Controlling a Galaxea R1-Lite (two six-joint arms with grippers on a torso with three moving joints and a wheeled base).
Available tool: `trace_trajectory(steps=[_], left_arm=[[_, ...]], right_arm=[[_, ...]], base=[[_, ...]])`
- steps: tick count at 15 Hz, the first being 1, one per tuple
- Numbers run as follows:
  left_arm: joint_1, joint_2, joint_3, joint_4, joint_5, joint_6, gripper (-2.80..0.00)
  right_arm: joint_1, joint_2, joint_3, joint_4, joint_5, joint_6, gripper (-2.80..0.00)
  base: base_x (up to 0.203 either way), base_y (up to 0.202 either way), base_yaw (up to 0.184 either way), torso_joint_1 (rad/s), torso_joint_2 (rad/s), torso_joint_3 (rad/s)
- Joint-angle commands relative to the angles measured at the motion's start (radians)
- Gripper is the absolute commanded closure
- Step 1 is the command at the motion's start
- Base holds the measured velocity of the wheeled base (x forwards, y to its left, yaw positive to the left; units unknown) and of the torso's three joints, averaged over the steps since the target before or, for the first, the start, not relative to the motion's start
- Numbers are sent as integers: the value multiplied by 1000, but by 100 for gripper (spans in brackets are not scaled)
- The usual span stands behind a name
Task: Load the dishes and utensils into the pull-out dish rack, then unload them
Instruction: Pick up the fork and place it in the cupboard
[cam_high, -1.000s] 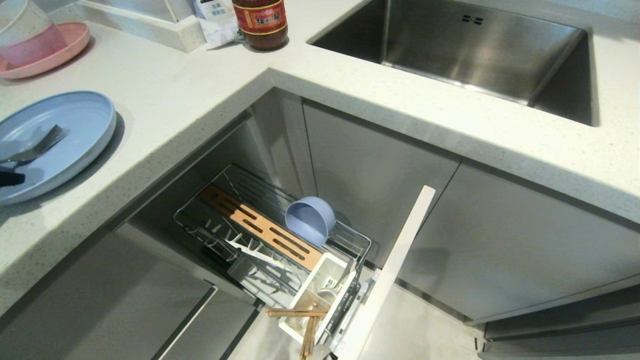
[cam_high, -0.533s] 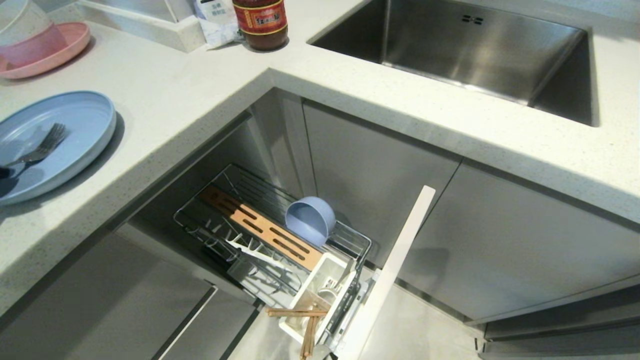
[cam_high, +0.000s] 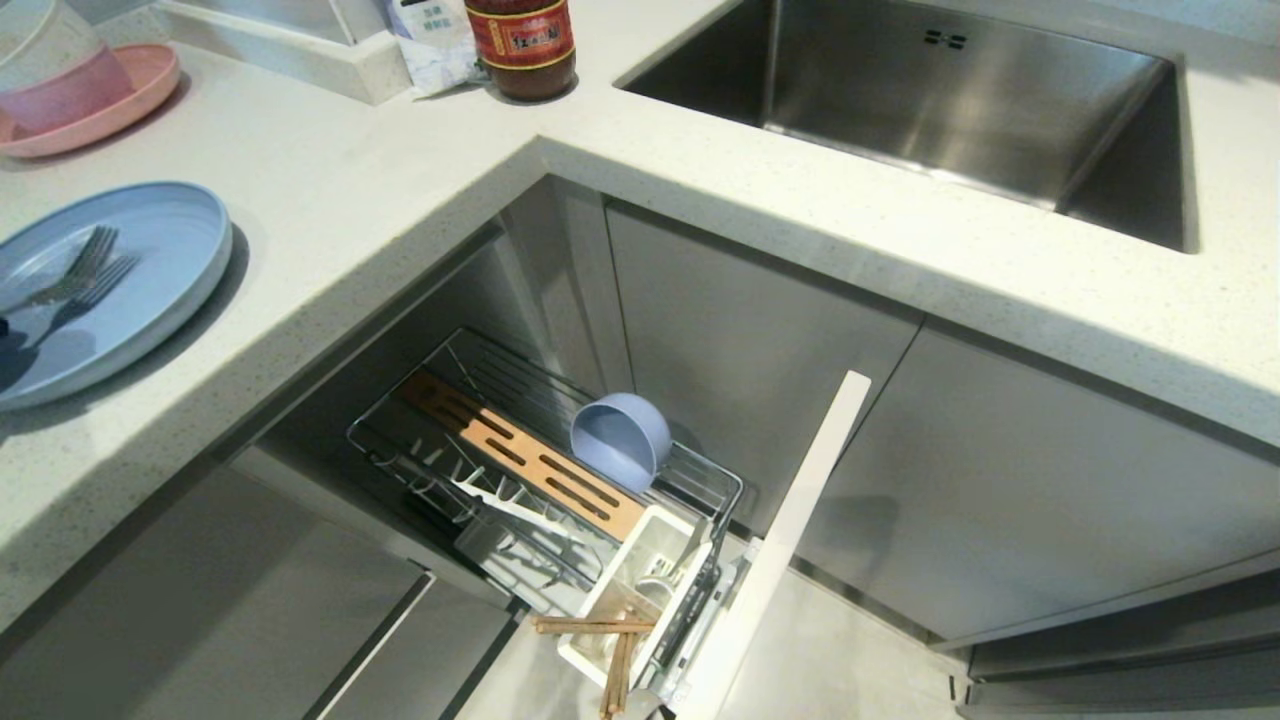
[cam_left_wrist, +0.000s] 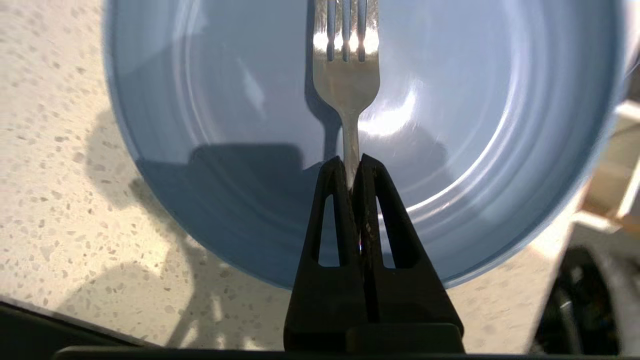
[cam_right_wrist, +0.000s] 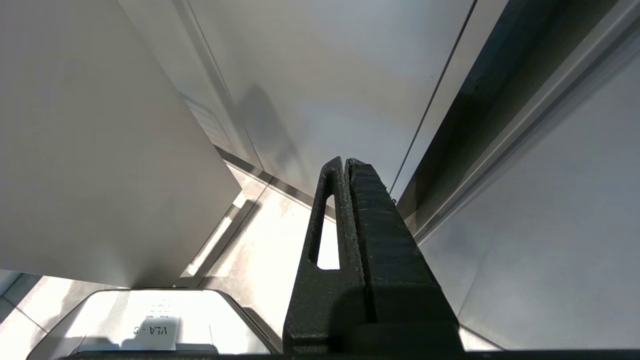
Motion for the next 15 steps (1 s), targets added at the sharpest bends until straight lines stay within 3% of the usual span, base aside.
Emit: trace_trajectory(steps=[1,4,5,11,15], left_arm=[[-9,4,-81,20,-15,-135,0],[-55,8,-215,33,-23,-447,0],[-102,4,-240,29,-26,-548,0],[-515,-56,-251,11,-26,-852,0],[-794,-80,-210,46,-21,-905,0]], right_arm=[[1,-4,2,0,0,0,0],[0,-4,2,0,0,0,0],[1,-4,2,0,0,0,0],[1,-4,2,0,0,0,0],[0,-4,2,0,0,0,0]], base=[[0,0,0,0,0,0],[0,0,0,0,0,0],[0,0,0,0,0,0],[0,0,0,0,0,0],[0,0,0,0,0,0]])
